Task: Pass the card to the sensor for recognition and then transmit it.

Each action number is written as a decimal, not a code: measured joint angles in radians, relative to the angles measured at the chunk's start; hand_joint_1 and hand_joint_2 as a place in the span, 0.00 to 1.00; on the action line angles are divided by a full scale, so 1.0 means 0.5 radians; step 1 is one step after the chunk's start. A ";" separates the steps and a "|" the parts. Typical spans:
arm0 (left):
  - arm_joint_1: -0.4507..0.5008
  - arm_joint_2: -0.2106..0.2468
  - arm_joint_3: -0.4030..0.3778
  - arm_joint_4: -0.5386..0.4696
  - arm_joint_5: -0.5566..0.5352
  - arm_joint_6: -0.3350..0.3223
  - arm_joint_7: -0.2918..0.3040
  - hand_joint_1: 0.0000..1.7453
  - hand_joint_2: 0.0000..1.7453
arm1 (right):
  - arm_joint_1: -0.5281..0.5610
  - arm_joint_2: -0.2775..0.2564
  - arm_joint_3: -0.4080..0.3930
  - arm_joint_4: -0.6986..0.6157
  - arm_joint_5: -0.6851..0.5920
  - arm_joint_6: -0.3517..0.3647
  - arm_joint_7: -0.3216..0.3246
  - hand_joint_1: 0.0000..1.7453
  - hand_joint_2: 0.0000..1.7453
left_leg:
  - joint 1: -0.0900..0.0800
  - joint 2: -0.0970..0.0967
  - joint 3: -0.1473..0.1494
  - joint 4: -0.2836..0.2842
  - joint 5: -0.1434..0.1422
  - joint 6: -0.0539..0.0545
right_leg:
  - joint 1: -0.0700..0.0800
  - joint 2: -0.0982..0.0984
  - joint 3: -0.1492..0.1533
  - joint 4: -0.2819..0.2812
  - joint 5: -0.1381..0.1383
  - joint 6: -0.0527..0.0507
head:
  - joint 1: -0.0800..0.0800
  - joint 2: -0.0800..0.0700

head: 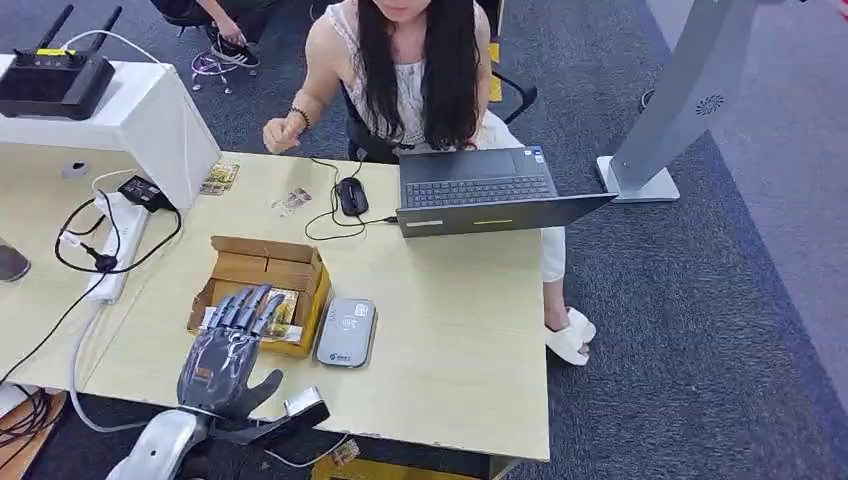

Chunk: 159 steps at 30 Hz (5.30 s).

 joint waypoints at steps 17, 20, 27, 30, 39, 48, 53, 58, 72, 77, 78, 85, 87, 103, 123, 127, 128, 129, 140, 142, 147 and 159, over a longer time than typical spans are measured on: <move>-0.113 -0.027 0.048 0.317 -0.021 -0.013 0.091 0.00 1.00 | -0.010 0.000 0.000 0.001 0.062 0.000 0.021 0.00 1.00 | 0.000 0.000 0.000 0.000 0.000 0.000 | 0.000 0.000 0.000 0.000 0.000 0.000 | 0.001 0.000; -0.116 -0.034 0.056 0.340 -0.034 -0.013 0.091 0.00 1.00 | -0.010 0.000 0.000 0.001 0.062 -0.001 0.025 0.00 1.00 | 0.000 0.000 0.000 0.000 0.000 0.000 | 0.000 0.000 0.000 0.000 0.000 0.000 | 0.001 0.000; -0.117 -0.043 0.075 0.369 -0.034 -0.013 0.091 0.00 1.00 | -0.010 0.000 0.000 0.001 0.066 -0.001 0.030 0.00 1.00 | 0.000 0.000 0.000 0.000 0.000 0.000 | 0.000 0.000 0.000 0.000 0.000 0.000 | 0.000 0.000; -0.117 -0.050 0.086 0.369 -0.034 -0.013 0.091 0.00 1.00 | -0.010 0.000 0.000 0.001 0.066 -0.001 0.030 0.00 1.00 | 0.000 0.000 0.000 0.000 0.000 0.000 | 0.000 0.000 0.000 0.000 0.000 0.000 | 0.001 0.000; -0.114 -0.050 0.096 0.369 -0.041 -0.026 0.096 1.00 1.00 | -0.010 0.000 0.000 0.001 0.071 0.000 0.030 0.00 1.00 | 0.000 0.000 0.000 0.000 0.000 0.000 | 0.000 0.000 0.000 0.000 0.000 0.000 | 0.001 0.000; -0.115 -0.050 0.116 0.369 -0.011 -0.055 0.066 1.00 1.00 | -0.010 0.000 0.000 0.001 0.075 0.001 0.032 0.00 1.00 | 0.000 0.000 0.000 0.000 0.000 0.000 | 0.000 0.000 0.001 0.000 0.000 0.000 | 0.001 0.000; -0.113 -0.047 0.116 0.369 0.002 -0.064 0.055 1.00 1.00 | -0.009 0.000 0.000 0.001 0.079 0.001 0.033 0.00 1.00 | 0.000 0.000 0.000 0.000 0.000 0.000 | 0.000 0.000 0.000 0.000 0.000 0.000 | 0.001 0.000; -0.112 -0.047 0.116 0.369 0.002 -0.066 0.055 1.00 1.00 | -0.009 0.000 -0.001 0.001 0.079 0.001 0.033 0.00 1.00 | 0.000 0.000 0.000 0.000 0.000 0.000 | 0.000 0.000 0.000 0.000 0.000 0.000 | 0.001 0.000; -0.112 -0.051 0.118 0.359 0.003 -0.023 0.060 1.00 1.00 | -0.009 0.000 -0.010 0.001 0.083 0.003 0.033 0.00 1.00 | 0.000 0.000 0.000 0.000 0.000 0.000 | 0.000 0.000 0.000 0.000 0.000 0.000 | 0.001 0.000; -0.125 -0.051 0.127 0.345 -0.006 -0.023 0.068 1.00 1.00 | -0.009 0.000 -0.011 0.001 0.092 0.009 0.027 0.00 1.00 | 0.000 0.000 0.000 0.000 0.000 0.000 | 0.000 0.000 0.000 0.000 0.000 0.000 | 0.001 0.000; -0.134 -0.052 0.133 0.343 -0.009 -0.023 0.070 1.00 1.00 | -0.009 0.000 -0.011 0.001 0.092 0.009 0.025 0.00 1.00 | 0.000 0.000 0.000 0.000 0.000 0.000 | 0.000 0.000 0.000 0.000 0.000 0.000 | 0.001 0.000; -0.180 -0.058 0.150 0.317 -0.020 -0.010 0.073 1.00 1.00 | -0.009 0.000 -0.013 0.001 0.097 0.018 0.022 0.00 1.00 | 0.000 0.000 0.000 0.000 0.000 0.000 | 0.000 0.000 0.000 0.000 0.000 0.000 | 0.001 0.000; -0.205 -0.066 0.150 0.316 -0.037 0.005 0.080 1.00 1.00 | -0.010 0.000 -0.013 0.001 0.099 0.024 0.020 0.00 1.00 | 0.000 0.000 0.000 0.000 0.000 0.000 | 0.000 0.000 0.000 0.000 0.000 0.000 | 0.001 0.000; -0.803 -0.183 0.155 0.527 -0.295 0.145 0.220 1.00 1.00 | -0.030 0.000 -0.011 0.003 0.195 0.024 0.037 0.00 1.00 | 0.000 -0.001 0.000 0.001 0.002 0.000 | 0.000 -0.001 0.001 0.001 0.002 -0.001 | 0.001 0.000; -1.388 -0.236 0.263 1.057 -0.324 0.197 0.280 0.00 1.00 | -0.070 0.001 0.020 0.024 0.230 0.023 0.073 0.00 1.00 | 0.000 0.000 0.000 0.001 0.003 0.000 | 0.000 0.000 0.000 0.001 0.003 -0.001 | 0.001 0.000; -1.385 -0.236 0.284 1.083 -0.301 0.220 0.263 0.00 1.00 | -0.072 0.001 0.024 0.027 0.220 0.024 0.069 0.00 1.00 | 0.000 0.000 0.000 0.001 0.003 0.000 | 0.000 0.000 0.000 0.001 0.003 -0.001 | 0.001 0.000; -1.378 -0.236 0.293 1.083 -0.271 0.237 0.232 0.00 1.00 | -0.072 0.001 0.024 0.027 0.214 0.027 0.062 0.00 1.00 | 0.000 0.000 0.000 0.001 0.003 0.000 | 0.000 0.000 0.000 0.001 0.003 -0.001 | 0.001 0.000; -1.365 -0.235 0.299 1.082 -0.229 0.251 0.192 0.00 1.00 | -0.071 0.001 0.024 0.028 0.202 0.030 0.054 0.00 1.00 | 0.000 0.000 0.000 0.001 0.003 0.000 | 0.000 0.000 0.001 0.001 0.003 -0.001 | 0.000 0.000; -0.553 -0.166 0.591 0.338 1.195 0.145 -0.740 0.00 1.00 | -0.029 0.000 -0.040 0.028 0.030 0.032 -0.096 0.00 1.00 | -0.001 0.013 0.004 -0.004 -0.006 -0.003 | 0.000 0.015 0.001 0.001 -0.002 -0.002 | 0.001 0.000; -0.248 -0.162 0.767 0.092 1.539 -0.010 -1.001 0.00 1.00 | -0.008 -0.002 -0.072 0.027 0.010 0.036 -0.126 0.00 0.00 | 0.000 0.021 0.007 -0.003 -0.011 -0.004 | 0.000 0.023 -0.001 0.001 -0.006 -0.004 | -0.002 0.000; 0.068 -0.177 1.076 -0.224 1.762 -0.293 -1.220 0.00 1.00 | 0.002 -0.008 -0.123 0.018 -0.026 0.030 -0.187 0.00 0.00 | 0.000 0.007 0.006 -0.004 -0.012 -0.004 | 0.000 0.008 0.005 0.001 -0.010 -0.003 | 0.001 0.000; 0.031 -0.504 2.614 0.368 1.970 -1.311 -1.302 0.00 0.00 | 0.003 -0.016 -0.263 0.018 -0.046 -0.188 0.057 0.00 1.00 | 0.001 0.003 0.012 -0.004 -0.012 -0.005 | 0.003 0.004 0.010 0.001 -0.012 -0.002 | 0.000 0.000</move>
